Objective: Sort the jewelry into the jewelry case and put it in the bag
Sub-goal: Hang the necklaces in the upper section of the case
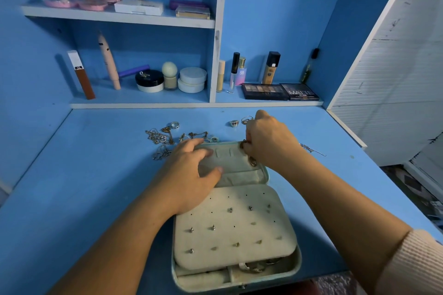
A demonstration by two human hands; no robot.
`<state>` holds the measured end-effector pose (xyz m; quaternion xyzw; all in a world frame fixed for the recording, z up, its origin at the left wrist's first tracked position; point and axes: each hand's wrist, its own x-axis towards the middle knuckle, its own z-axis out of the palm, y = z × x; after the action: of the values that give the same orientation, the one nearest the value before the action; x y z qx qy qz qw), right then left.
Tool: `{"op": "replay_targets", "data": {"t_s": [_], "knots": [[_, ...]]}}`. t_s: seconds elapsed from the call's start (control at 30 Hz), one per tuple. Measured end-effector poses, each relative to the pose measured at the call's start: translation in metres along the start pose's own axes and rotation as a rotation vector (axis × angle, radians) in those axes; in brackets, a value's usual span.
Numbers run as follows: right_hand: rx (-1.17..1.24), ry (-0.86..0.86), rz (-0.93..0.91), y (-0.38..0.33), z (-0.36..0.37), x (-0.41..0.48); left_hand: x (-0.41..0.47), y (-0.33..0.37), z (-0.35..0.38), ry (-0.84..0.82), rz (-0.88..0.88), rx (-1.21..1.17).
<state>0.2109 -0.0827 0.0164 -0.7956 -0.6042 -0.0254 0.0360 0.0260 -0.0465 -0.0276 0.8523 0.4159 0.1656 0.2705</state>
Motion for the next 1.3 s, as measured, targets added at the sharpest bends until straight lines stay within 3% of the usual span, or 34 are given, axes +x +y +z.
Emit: {"op": "replay_targets", "data": {"t_s": [0.37,0.53,1.0,1.13,1.3], "knots": [[0.046,-0.149,-0.159,0.004,-0.011,-0.018,0.0,0.001,0.0,0.014,0.003,0.0],[0.083,-0.139,-0.186,0.009,-0.009,-0.037,0.0,0.001,0.0,0.021,0.019,0.004],[0.283,-0.152,-0.193,0.024,-0.008,-0.069,0.0,0.001,0.003,0.061,0.015,-0.006],[0.361,-0.058,-0.112,0.028,-0.011,-0.067,0.0,0.001,0.003,0.057,0.023,-0.002],[0.162,-0.094,-0.043,0.029,-0.008,-0.056,0.0,0.001,0.002,0.052,0.012,-0.008]]}}
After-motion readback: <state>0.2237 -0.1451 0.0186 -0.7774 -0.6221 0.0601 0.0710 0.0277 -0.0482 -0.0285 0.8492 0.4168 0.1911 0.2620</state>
